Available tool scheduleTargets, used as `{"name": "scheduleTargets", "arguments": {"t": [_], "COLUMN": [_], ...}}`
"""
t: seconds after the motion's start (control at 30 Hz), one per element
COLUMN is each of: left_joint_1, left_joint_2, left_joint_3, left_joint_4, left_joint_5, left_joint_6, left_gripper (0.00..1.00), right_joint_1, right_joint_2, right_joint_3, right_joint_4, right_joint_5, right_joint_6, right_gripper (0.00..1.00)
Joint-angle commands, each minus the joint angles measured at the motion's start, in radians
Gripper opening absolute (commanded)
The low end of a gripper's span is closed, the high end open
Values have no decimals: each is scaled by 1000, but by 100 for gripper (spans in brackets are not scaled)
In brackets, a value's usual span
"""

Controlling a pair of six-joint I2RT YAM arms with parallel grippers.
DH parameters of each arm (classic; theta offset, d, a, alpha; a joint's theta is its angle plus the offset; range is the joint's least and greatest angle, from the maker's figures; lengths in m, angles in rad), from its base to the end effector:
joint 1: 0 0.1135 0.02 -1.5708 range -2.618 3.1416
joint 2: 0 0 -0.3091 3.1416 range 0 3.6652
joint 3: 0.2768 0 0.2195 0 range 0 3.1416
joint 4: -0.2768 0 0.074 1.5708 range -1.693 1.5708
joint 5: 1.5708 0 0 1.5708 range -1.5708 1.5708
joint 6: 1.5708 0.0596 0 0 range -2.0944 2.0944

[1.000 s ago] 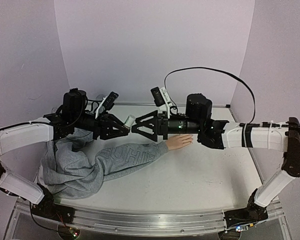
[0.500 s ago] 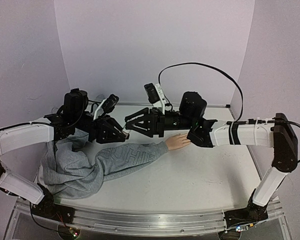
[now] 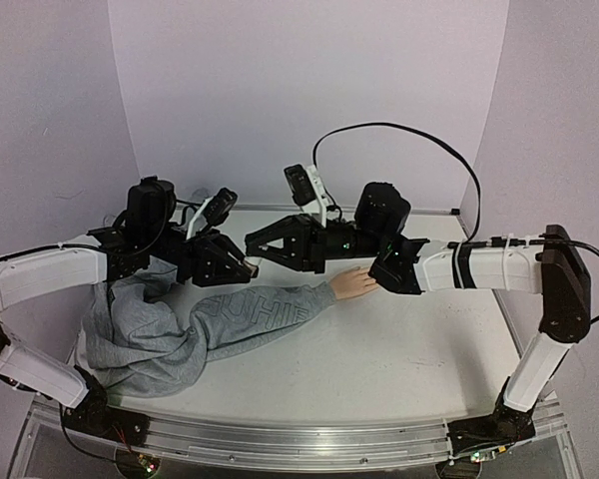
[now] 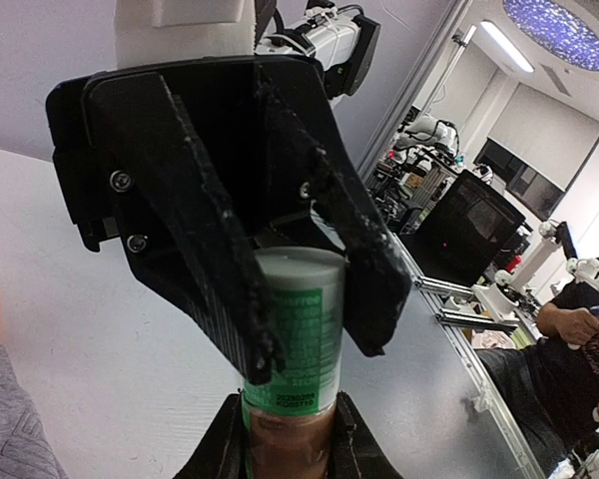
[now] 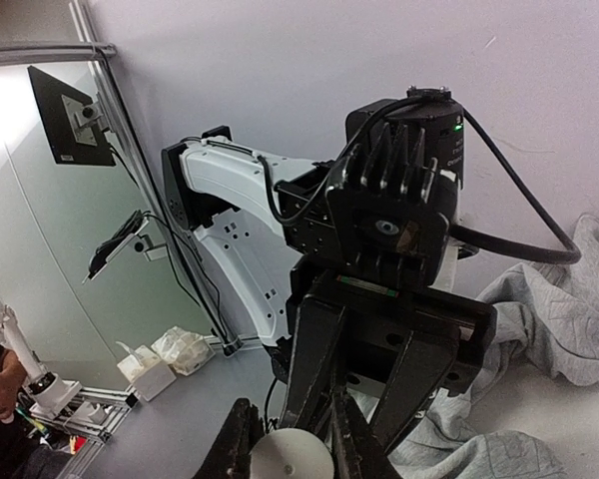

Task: Paint the nails

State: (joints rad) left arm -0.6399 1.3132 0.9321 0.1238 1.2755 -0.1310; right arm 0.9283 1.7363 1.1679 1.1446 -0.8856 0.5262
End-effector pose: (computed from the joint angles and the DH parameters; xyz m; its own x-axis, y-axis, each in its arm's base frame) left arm 0.1648 -0.1938 0.3663 -0.3220 0.1923 -0.9270 0.8814 -0.2964 -0.3677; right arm 0.1877 0.3277 0.4161 -0.1676 0.3066 -0.9370 -0.9385 -0.3407 0.0564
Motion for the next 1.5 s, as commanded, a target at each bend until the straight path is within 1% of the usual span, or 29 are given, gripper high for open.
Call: {"name": "scheduleTargets", "arguments": {"t": [0.0,0.07,0.1,0.13,0.2,0.27,0.3,0.33,0.37,0.4,0.43,0.47,0.53,0.57,0.63,0.7,0.77,0.87,0.9,0.93,0.97,1.03,1.13,1.2,1.27,1.3,1.4,1.47], "left_joint_1": [22,32,37,40,42,42,42,40,40,40,40,40,39,38,39,38,40,40,40,40,40,42,42,42,42,42,40,38], "left_joint_2": [-55,-78,-93,-108,-147,-188,-209,-229,-246,-260,-271,-279,-285,-284,-278,-272,-270,-267,-266,-263,-255,-242,-209,-180,-142,-120,-64,-32], "left_joint_3": [14,-2,-13,-25,-60,-100,-119,-136,-151,-161,-172,-176,-178,-177,-171,-166,-161,-152,-146,-138,-131,-113,-75,-43,-13,0,33,54], "left_joint_4": [50,50,50,50,50,50,50,50,50,48,47,47,45,44,41,37,31,24,22,19,19,19,19,19,19,19,20,19], "left_joint_5": [-139,-221,-274,-333,-521,-732,-826,-920,-998,-1056,-1102,-1134,-1144,-1135,-1104,-1074,-1036,-962,-930,-893,-854,-755,-497,-344,-224,-172,-44,5], "left_joint_6": [12,21,28,35,45,69,82,96,112,126,129,139,162,160,158,153,150,150,152,152,148,140,140,97,71,60,25,2], "left_gripper": [0,0,0,0,0,0,0,0,0,0,0,0,0,0,0,0,0,0,0,0,0,0,0,0,0,0,0,0], "right_joint_1": [28,32,35,39,49,73,96,128,171,208,241,266,314,328,334,333,331,310,300,283,260,199,101,58,44,42,43,42], "right_joint_2": [10,16,20,24,32,43,48,52,63,78,96,109,128,133,141,130,105,33,5,-28,-57,-96,-141,-155,-154,-150,-142,-135], "right_joint_3": [10,6,6,4,5,18,40,102,172,240,300,337,405,431,464,473,460,397,368,333,296,242,151,91,68,67,58,55], "right_joint_4": [79,79,78,75,58,1,-70,-200,-341,-493,-601,-648,-670,-675,-675,-672,-663,-640,-628,-605,-587,-575,-527,-460,-428,-424,-370,-327], "right_joint_5": [9,34,52,79,147,281,392,551,742,937,1057,1124,1189,1200,1175,1157,1141,1096,1072,1019,957,791,578,418,301,260,180,139], "right_joint_6": [3,9,17,21,31,41,41,39,55,102,157,186,179,169,162,145,108,1,-31,-64,-92,-124,-129,-148,-183,-197,-203,-194], "right_gripper": [9,2,0,0,0,0,0,0,0,0,0,0,0,0,0,7,32,67,77,89,97,98,98,97,93,89,75,72]}}
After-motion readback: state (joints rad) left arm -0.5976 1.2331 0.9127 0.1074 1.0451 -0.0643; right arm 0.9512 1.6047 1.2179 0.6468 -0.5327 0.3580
